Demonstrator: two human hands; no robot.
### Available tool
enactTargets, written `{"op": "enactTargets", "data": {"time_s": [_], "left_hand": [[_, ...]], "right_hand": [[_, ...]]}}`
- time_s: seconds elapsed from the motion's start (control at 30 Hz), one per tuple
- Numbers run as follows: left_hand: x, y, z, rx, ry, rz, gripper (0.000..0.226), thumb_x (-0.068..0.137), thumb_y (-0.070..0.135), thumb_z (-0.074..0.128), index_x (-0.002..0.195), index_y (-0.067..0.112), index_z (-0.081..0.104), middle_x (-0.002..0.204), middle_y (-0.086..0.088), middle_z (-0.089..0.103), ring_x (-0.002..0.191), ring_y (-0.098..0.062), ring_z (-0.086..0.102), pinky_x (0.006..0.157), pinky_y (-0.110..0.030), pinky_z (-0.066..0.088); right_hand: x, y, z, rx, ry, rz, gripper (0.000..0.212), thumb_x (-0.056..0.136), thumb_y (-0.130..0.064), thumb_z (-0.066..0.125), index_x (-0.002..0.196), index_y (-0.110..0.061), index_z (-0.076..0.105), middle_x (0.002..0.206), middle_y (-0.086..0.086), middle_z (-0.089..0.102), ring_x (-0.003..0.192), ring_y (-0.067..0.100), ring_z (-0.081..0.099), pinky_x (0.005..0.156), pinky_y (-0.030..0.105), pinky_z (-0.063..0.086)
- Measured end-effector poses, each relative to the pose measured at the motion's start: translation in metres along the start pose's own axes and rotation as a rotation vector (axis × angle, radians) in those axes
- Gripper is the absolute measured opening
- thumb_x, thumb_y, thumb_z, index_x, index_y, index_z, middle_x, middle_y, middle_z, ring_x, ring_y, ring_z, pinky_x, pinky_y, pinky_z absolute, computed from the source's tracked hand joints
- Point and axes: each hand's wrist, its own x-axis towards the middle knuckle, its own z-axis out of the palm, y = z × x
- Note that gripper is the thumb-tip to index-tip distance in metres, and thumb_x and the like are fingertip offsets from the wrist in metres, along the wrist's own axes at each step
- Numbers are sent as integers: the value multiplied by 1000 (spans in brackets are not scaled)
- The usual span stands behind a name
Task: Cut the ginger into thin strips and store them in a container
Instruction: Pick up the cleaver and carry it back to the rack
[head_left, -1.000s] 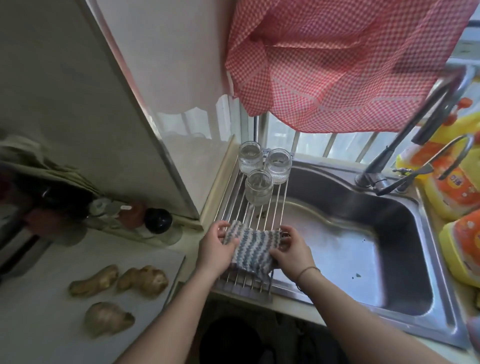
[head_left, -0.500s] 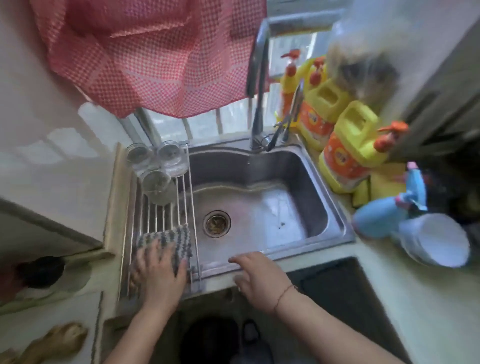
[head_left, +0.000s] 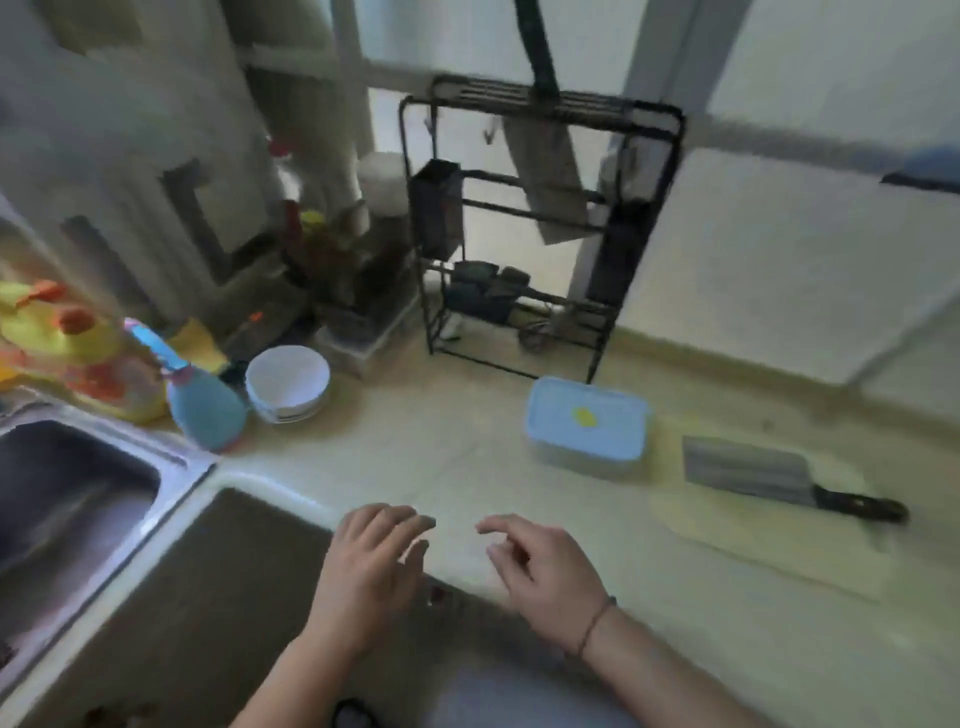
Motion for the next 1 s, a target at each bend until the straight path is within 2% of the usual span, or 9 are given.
{"op": "enactTargets", "data": {"time_s": [0.1, 0.17, 0.27, 0.43, 0.6, 0.83, 0.9, 0.93, 1.0], "left_hand": [[41, 85, 58, -155, -126, 84, 18, 92, 29, 57, 109, 28, 63, 99, 9, 68, 93, -17, 59, 82, -31, 45], [64, 134, 91, -226, -252, 80, 18, 92, 34, 56, 104, 28, 67, 98, 13, 66, 94, -14, 58, 81, -29, 47], [94, 190, 134, -231, -466, 78, 29, 91, 43, 51, 103, 28, 72, 102, 13, 67, 97, -16, 61, 83, -33, 53], [137, 247, 198, -186, -687, 166, 29, 100, 39, 54, 125, 28, 64, 130, 11, 57, 123, -15, 48, 97, -26, 38], [177, 280, 252, -189, -765, 222, 29, 100, 38, 54, 126, 28, 63, 132, 8, 55, 125, -17, 47, 103, -30, 40], [193, 324, 288, -123, -784, 193, 31, 100, 40, 53, 128, 30, 63, 135, 11, 54, 126, -15, 45, 101, -29, 41], [192, 334, 293, -115, -758, 166, 32, 99, 40, 54, 129, 30, 63, 136, 11, 54, 126, -15, 46, 100, -30, 42], [190, 338, 294, -112, -741, 154, 33, 99, 40, 54, 129, 30, 62, 136, 10, 54, 126, -15, 46, 99, -30, 42], [185, 345, 294, -82, -720, 170, 34, 99, 40, 54, 130, 29, 62, 136, 9, 54, 126, -16, 45, 98, -32, 40]], "right_hand": [[-48, 67, -70, 11, 178, 194, 21, 98, -24, 61, 115, -24, 75, 68, -30, 61, 65, -3, 57, 69, 19, 44], [-74, 107, -110, -8, 257, 313, 21, 99, -16, 64, 115, -25, 74, 67, -20, 64, 68, 1, 60, 72, 19, 47], [-102, 158, -163, -50, 329, 482, 23, 100, -16, 63, 121, -20, 71, 73, -15, 61, 69, 1, 59, 70, 20, 47], [-126, 227, -226, -156, 422, 659, 31, 98, -17, 65, 129, -15, 68, 89, -9, 62, 80, 12, 58, 79, 25, 43], [-123, 270, -273, -274, 398, 752, 39, 100, -22, 63, 139, -19, 60, 131, 3, 63, 121, 22, 59, 99, 30, 48], [-93, 324, -308, -605, 183, 669, 58, 104, -27, 50, 159, -27, 32, 165, -7, 34, 157, 24, 18, 120, 33, 34], [-88, 338, -314, -672, 97, 672, 57, 102, -34, 55, 156, -29, 38, 162, -7, 40, 158, 26, 20, 121, 36, 30], [-86, 342, -317, -701, 75, 638, 56, 96, -39, 67, 148, -29, 50, 152, -5, 53, 152, 29, 33, 117, 42, 35], [-88, 352, -320, -762, 69, 563, 56, 60, -41, 98, 109, -29, 74, 107, -4, 75, 109, 30, 68, 87, 51, 55]]}}
